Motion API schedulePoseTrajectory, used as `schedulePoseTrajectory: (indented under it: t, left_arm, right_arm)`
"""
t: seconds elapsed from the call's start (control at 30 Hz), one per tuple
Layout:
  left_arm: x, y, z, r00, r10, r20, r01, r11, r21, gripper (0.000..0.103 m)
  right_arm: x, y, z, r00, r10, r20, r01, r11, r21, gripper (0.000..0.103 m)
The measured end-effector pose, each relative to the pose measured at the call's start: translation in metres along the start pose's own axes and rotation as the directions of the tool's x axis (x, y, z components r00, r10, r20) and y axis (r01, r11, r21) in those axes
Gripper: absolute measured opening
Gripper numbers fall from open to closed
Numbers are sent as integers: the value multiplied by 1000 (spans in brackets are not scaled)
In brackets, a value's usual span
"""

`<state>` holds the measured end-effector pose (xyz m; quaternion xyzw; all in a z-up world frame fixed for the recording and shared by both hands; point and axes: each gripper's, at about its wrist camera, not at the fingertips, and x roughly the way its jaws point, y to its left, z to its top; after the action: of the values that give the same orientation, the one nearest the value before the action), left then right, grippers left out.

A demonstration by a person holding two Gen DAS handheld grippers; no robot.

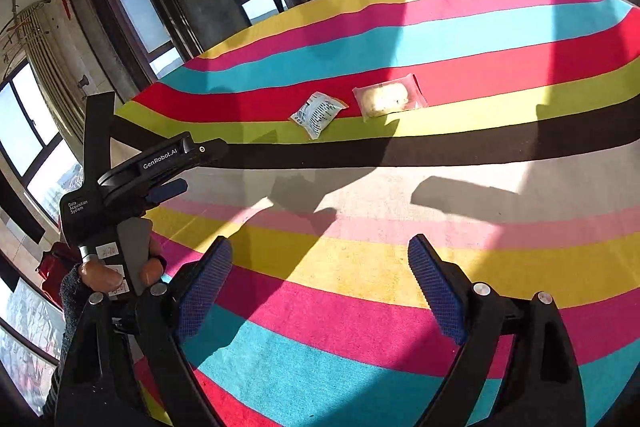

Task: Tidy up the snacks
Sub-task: 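Move both open tools back to the last two snacks, then grasp the clear bread bag with the right tool while the left tool grasps the white-orange snack bag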

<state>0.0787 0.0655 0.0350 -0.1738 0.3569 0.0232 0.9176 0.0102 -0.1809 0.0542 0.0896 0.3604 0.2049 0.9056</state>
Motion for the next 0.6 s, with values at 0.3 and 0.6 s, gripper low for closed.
schedulePoseTrajectory:
  t: [0.3,0.6]
  left_arm:
    - [11,24,-8,984,-175,37,178,976,-127,101]
    - [15,33,-8,981,-189,32,192,962,-193,101]
  right_arm:
    - [97,-67,84,993,-118,-27,121,980,159,87]
    - [145,-83,116,982,-189,-26,189,950,249,87]
